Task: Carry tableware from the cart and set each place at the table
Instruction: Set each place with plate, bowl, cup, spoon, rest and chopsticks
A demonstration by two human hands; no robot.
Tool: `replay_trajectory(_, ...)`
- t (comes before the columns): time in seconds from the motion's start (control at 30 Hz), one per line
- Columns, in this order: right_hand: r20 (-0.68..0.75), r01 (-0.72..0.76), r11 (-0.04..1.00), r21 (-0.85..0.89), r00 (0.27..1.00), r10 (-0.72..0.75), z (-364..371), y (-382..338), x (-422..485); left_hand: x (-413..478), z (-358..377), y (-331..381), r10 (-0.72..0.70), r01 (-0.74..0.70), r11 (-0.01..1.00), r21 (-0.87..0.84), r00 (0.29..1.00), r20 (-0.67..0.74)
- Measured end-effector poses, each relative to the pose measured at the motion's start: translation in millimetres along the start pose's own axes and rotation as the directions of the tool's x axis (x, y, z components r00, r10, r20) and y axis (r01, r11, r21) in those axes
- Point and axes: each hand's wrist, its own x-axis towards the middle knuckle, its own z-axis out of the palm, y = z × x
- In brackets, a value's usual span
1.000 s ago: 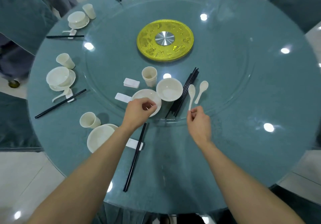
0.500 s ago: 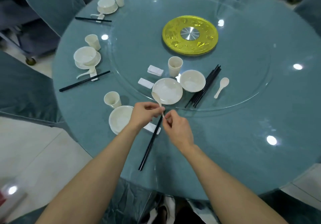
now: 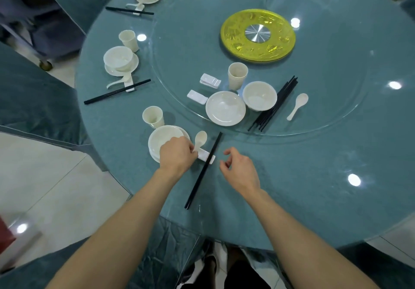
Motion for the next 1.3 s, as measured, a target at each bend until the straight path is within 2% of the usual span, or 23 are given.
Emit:
replay_trajectory(0.13,0.015,-0.027,0.999,-0.021,1.000,0.028,-4,8,1,-8,10,9,0.035,-0.036,0.983,0.178,0.999,0.010)
replay_trajectory(0.33,0.005,-0.031,0.999,-0.020,0.999,0.032,-7,16,0,-15,20,19,0.013,-0.014,0.957,0.289,1.000,0.005)
replay_trajectory(0.8,0.021,-0.018,0.999,-0.044,1.000,0.019,-11,23,-5,-15,44,8,-0.069,0.052,0.936,0.348,0.997,0.036)
replay_trajectory(1.1,0.008,-0.034,0.998,-0.046,0.999,0.035,-17,23,-6,-13,43,2,-0.040,0.032,0.958,0.283,0.999,0.022)
replay_trajectory(1.3,0.012,-0.033,0.998,-0.049,0.999,0.034,-19,20,-8,-12,42,1,-0.039,0.031,0.953,0.300,0.999,0.020)
